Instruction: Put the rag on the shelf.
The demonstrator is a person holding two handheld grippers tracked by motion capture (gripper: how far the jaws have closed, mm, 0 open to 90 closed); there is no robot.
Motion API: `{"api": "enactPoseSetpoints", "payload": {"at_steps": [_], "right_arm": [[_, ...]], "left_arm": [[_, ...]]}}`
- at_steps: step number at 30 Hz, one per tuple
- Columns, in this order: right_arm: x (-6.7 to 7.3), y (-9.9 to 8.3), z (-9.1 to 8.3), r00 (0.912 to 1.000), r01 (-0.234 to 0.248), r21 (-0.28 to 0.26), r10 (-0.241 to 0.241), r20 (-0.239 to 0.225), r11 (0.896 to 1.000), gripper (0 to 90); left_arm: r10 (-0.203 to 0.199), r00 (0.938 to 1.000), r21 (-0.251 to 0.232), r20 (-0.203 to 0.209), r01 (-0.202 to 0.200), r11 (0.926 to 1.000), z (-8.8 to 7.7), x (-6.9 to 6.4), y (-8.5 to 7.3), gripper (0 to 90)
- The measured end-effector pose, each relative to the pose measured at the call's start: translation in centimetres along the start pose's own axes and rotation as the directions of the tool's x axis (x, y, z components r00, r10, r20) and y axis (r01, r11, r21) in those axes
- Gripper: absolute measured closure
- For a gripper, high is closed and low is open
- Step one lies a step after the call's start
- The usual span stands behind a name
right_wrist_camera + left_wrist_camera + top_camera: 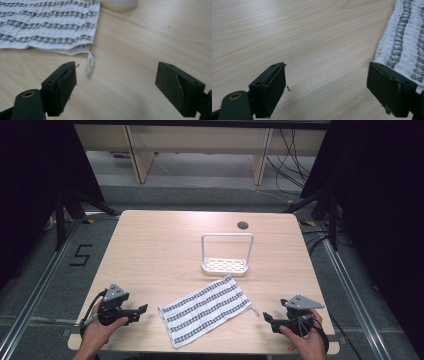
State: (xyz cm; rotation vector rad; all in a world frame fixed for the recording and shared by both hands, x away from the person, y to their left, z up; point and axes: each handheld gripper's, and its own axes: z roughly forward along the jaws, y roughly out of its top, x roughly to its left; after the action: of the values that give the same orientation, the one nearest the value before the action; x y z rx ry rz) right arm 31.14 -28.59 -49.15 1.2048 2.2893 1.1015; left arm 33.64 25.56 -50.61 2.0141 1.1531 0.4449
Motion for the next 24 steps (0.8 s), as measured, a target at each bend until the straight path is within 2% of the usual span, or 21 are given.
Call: {"api": "enactPoseSetpoints", "payload": {"at_steps": [2,3,4,5,6,8,9,10,11,12,13,17,18,19,20,21,22,24], "right_arm": [[0.0,0.0,0.0,1.0,0.0,0.001,0.0,0.003,1.0,19.2],[0.0,0.0,0.0,1.0,0.0,0.001,0.0,0.002,1.0,19.2],[0.0,0.0,0.0,1.0,0.002,0.0,-0.002,0.002,1.0,19.4],[0.1,0.0,0.0,1.0,0.002,-0.003,-0.002,0.001,1.0,19.5],[0.5,0.0,0.0,0.999,-0.044,-0.001,0.044,0.008,0.999,19.7],[0.6,0.0,0.0,0.9995,-0.03,-0.004,0.03,0.006,1.0,20.0],[0.3,0.1,0.0,1.0,0.0,-0.003,0.0,-0.001,1.0,20.3],[0.5,0.1,0.0,0.9996,-0.006,-0.009,0.006,0.026,1.0,20.8],[0.5,0.1,0.0,0.9997,0.001,-0.013,-0.001,0.024,1.0,21.3],[0.6,0.2,0.1,0.9999,0.0,-0.016,0.0,0.015,1.0,21.7],[0.6,0.2,0.1,0.9999,0.004,-0.017,-0.004,0.01,1.0,21.7],[0.9,0.5,0.1,0.9998,-0.011,-0.017,0.012,0.019,1.0,22.8],[0.9,0.5,0.1,0.9997,0.011,-0.026,-0.01,0.022,1.0,22.9],[0.9,0.6,0.2,0.9998,0.017,-0.029,-0.017,0.01,0.999,23.2],[1.2,0.7,0.0,0.9998,-0.013,-0.023,0.013,0.018,1.0,23.5],[1.1,0.8,0.1,0.9997,0.012,-0.033,-0.011,0.021,0.999,23.9],[1.3,0.8,0.2,0.9998,-0.019,-0.035,0.02,0.007,0.999,24.4],[1.2,1.0,0.2,0.9998,0.015,-0.04,-0.014,0.015,0.999,25.7]], "left_arm": [[0.01,0.9999,0.007,0.005,-0.01,0.9999,0.0,0.0,0.1,15.3],[-0.001,1.0,-0.008,0.003,0.001,1.0,0.1,-0.1,0.1,15.3],[0.013,0.9999,-0.004,-0.001,-0.013,0.9999,0.1,-0.1,0.1,15.3],[-0.001,1.0,-0.007,0.004,0.001,1.0,0.1,-0.2,0.1,15.3],[-0.001,1.0,-0.003,0.009,0.001,1.0,0.1,-0.2,0.2,15.3],[-0.001,0.9999,-0.009,0.016,0.001,1.0,0.2,-0.4,0.3,15.2],[-0.005,0.9997,-0.019,0.025,0.006,0.9998,0.3,-0.5,0.4,15.2],[-0.007,0.9995,-0.001,0.032,0.007,1.0,0.2,-0.6,0.6,15.0],[0.002,0.9989,-0.016,0.047,-0.002,0.9999,0.3,-0.7,0.7,15.0],[-0.006,0.9987,-0.025,0.051,0.008,0.9997,0.4,-0.9,0.8,14.9],[-0.006,0.9979,-0.009,0.065,0.007,0.9999,0.4,-1.1,1.0,14.9],[-0.005,0.9931,-0.019,0.117,0.007,0.9998,1.2,-1.9,1.9,14.9],[-0.008,0.9924,-0.028,0.123,0.011,0.9995,1.4,-2.2,2.2,14.9],[0.009,0.9914,-0.017,0.13,-0.007,0.9998,1.5,-2.4,2.5,14.9],[0.009,0.9904,-0.016,0.138,-0.007,0.9998,1.7,-2.7,2.7,14.9],[0.029,0.9887,-0.01,0.147,-0.028,0.9995,1.9,-2.9,3.0,15.0],[0.037,0.9878,-0.009,0.151,-0.036,0.9993,2.1,-3.2,3.3,15.4],[0.044,0.986,-0.006,0.161,-0.043,0.9991,2.6,-3.8,4.0,15.5]]}}
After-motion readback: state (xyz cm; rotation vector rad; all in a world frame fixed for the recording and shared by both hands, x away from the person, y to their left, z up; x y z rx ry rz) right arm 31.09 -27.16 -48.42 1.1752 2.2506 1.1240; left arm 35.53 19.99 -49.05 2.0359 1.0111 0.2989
